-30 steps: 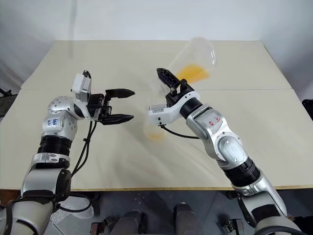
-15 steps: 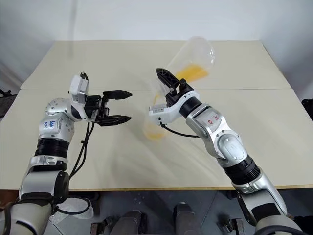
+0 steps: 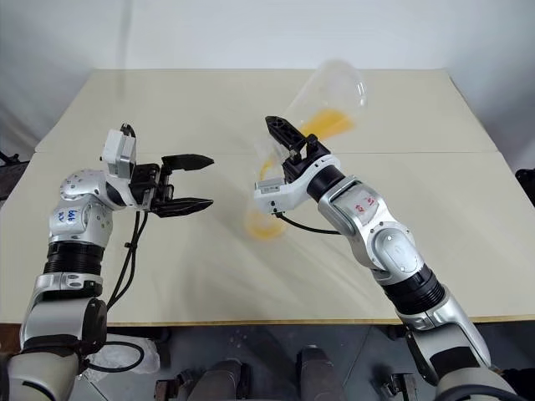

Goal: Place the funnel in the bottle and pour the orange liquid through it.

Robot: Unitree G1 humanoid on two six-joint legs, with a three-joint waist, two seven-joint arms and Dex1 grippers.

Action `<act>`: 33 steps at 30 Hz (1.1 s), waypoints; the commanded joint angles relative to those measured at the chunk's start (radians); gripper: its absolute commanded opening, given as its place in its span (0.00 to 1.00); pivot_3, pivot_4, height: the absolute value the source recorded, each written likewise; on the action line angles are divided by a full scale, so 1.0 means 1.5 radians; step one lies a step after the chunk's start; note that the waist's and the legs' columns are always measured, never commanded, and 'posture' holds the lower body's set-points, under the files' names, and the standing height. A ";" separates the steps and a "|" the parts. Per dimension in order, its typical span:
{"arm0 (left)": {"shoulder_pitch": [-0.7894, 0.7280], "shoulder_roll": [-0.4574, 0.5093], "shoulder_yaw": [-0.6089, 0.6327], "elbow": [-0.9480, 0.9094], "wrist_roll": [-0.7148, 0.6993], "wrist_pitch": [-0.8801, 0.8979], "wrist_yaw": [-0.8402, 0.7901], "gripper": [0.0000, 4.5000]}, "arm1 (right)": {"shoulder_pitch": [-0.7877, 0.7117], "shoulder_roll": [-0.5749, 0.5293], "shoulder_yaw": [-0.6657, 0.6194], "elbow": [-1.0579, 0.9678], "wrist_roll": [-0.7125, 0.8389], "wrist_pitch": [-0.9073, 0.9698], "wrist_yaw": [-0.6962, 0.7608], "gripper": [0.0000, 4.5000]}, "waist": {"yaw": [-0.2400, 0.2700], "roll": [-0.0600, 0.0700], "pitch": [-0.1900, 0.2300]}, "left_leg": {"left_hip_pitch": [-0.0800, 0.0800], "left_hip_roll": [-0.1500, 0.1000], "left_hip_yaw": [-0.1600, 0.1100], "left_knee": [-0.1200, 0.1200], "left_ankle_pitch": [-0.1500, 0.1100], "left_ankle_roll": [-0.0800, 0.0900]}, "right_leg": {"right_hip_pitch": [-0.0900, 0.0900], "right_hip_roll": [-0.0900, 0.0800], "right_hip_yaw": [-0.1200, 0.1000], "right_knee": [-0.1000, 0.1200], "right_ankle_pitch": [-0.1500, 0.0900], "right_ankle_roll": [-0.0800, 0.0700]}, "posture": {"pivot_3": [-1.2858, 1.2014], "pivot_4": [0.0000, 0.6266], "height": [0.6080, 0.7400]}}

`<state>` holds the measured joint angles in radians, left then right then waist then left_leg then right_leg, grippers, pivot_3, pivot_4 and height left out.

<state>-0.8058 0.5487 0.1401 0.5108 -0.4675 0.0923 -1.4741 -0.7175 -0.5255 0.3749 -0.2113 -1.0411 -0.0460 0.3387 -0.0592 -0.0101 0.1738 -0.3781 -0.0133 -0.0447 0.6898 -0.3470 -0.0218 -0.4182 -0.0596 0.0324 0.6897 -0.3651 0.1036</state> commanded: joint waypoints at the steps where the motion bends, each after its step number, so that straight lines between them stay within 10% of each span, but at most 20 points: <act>1: 0.002 0.008 0.011 -0.028 -0.016 0.006 0.002 1.00 | -0.016 -0.006 -0.030 -0.018 -0.003 -0.008 -0.018 0.55 | 0.000 0.000 0.000 | 0.000 0.000 0.000 0.000 0.000 0.000 | 0.000 0.000 0.000 0.000 0.000 0.000 | 0.52 0.24 1.00; 33: 0.017 0.026 0.017 -0.047 -0.016 0.020 0.007 1.00 | -0.014 -0.007 -0.037 -0.012 0.002 -0.025 -0.016 0.55 | 0.000 0.000 0.000 | 0.000 0.000 0.000 0.000 0.000 0.000 | 0.000 0.000 0.000 0.000 0.000 0.000 | 0.52 0.24 1.00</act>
<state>-0.7779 0.5705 0.1464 0.4774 -0.4725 0.1296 -1.4687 -0.7228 -0.5334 0.3588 -0.1935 -1.0404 -0.0832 0.3351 -0.0595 -0.0101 0.1738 -0.3781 -0.0133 -0.0447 0.6899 -0.3470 -0.0218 -0.4181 -0.0596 0.0325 0.6898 -0.3651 0.1035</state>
